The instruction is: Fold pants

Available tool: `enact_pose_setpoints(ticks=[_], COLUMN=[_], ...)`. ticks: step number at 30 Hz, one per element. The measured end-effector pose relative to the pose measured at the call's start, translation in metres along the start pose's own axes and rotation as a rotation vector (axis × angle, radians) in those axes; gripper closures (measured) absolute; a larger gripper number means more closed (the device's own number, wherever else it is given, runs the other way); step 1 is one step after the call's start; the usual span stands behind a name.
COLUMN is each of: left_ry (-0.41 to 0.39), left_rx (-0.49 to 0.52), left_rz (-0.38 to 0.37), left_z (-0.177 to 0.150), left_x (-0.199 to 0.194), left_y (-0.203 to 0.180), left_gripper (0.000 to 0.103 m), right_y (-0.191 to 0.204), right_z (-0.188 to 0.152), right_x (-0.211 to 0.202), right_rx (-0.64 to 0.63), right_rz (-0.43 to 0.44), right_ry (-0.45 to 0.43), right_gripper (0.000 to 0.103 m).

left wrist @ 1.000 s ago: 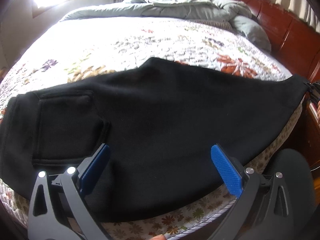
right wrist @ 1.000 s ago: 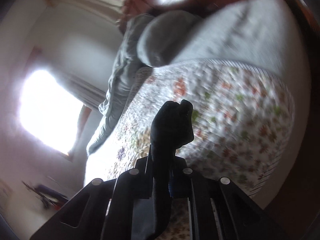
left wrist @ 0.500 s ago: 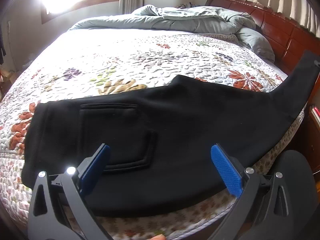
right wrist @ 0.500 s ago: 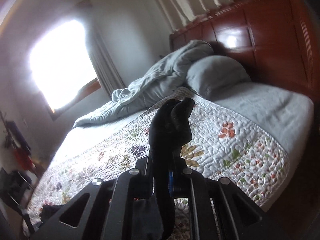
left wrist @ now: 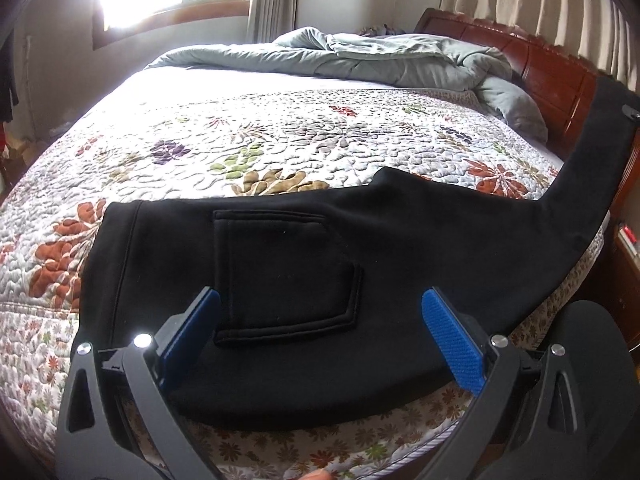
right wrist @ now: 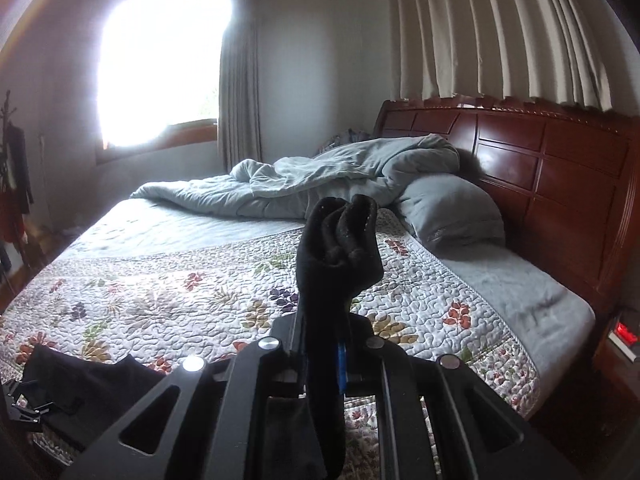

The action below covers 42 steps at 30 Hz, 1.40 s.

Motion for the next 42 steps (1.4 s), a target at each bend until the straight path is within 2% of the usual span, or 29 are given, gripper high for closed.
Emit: enact_pose_setpoints(ticks=[9,42], left_ry=[-0.006,-0.044], left_rx=[-0.025,-0.068], left_rz=[-0.025,-0.055], left_z=[-0.004,-0.007], left_x=[-0.001,-0.017], left_y=[0.007,0.019], left_gripper=[0.003,0.003], right_y=[0.038,0.131], right_z=[0.002,-0.014], right_x=[-0.002,0.002], right_rx=[-0.058,-0.248], right_rz=[0.014,0.104], right_ry=[-0.013,0.016], right_gripper=[0.092,0.092])
Point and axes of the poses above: each gripper's, at about its wrist camera, not at the fingertips, and x roughly the way its jaws point, y to its left, z to its top, the point moved 4 cm from there along x, roughly the way its jaws point, and after that the axes turned 7 degrees about -z, right-handed, at the moved point
